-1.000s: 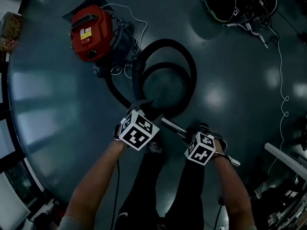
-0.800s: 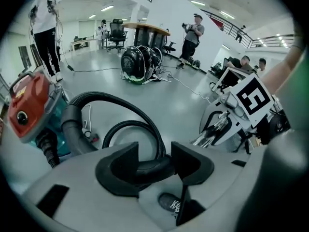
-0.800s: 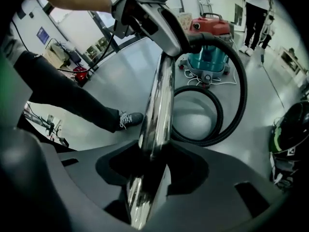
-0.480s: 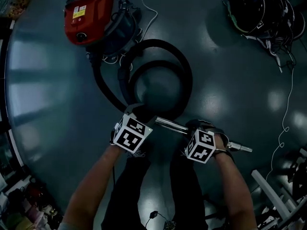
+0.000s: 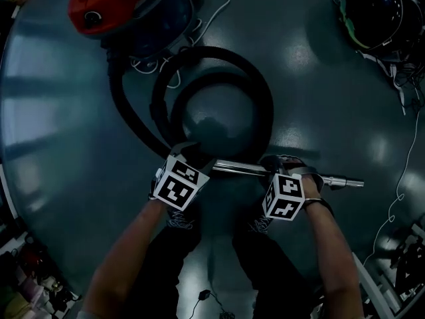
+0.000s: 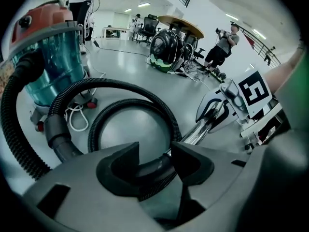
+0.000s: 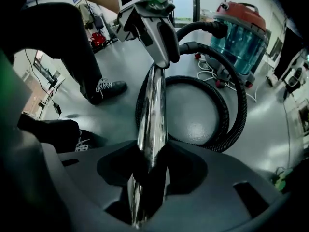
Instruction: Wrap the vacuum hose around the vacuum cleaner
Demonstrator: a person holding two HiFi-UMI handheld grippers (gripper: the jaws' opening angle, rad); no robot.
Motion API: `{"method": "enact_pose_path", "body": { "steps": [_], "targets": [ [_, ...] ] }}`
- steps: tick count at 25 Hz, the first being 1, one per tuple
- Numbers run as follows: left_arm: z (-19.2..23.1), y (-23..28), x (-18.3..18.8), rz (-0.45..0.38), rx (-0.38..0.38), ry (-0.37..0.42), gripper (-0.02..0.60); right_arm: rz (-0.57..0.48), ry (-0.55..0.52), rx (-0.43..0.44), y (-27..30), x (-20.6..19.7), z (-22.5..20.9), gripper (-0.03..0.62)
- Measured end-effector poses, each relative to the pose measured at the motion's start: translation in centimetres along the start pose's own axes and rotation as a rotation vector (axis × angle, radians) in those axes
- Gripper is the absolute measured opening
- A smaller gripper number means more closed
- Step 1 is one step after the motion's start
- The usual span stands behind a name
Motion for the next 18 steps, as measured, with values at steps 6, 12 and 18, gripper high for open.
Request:
{"method": "enact_pose_path", "body": {
  "steps": [6,12,18],
  "targets": [
    [1.7,4.0,-2.2,0.031,-0.027,-0.030,0.215,0.027,-0.084,-0.018,4.5,-1.2,-1.1,0.166],
    [2.8,7.1,-2.4,0.049,-0.075,-0.049,0.215,0.057,-0.134,-0.039,7.7,-2.9,-2.7,0.166],
    [3.7,9.0,-2.7,0.068,-0.056,-0.017,0.215,0.057,-0.144,-0.037,9.6,-3.5,-3.6,0.166]
  ]
}}
Point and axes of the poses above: the fingertips, and each gripper's own axes: y forward along the fingers, z to its left, x out of its top, the point moved 1 cm from there along -y, backward along the fingers, and after that the axes turned 4 degrees about -x, right-handed, at the moved point
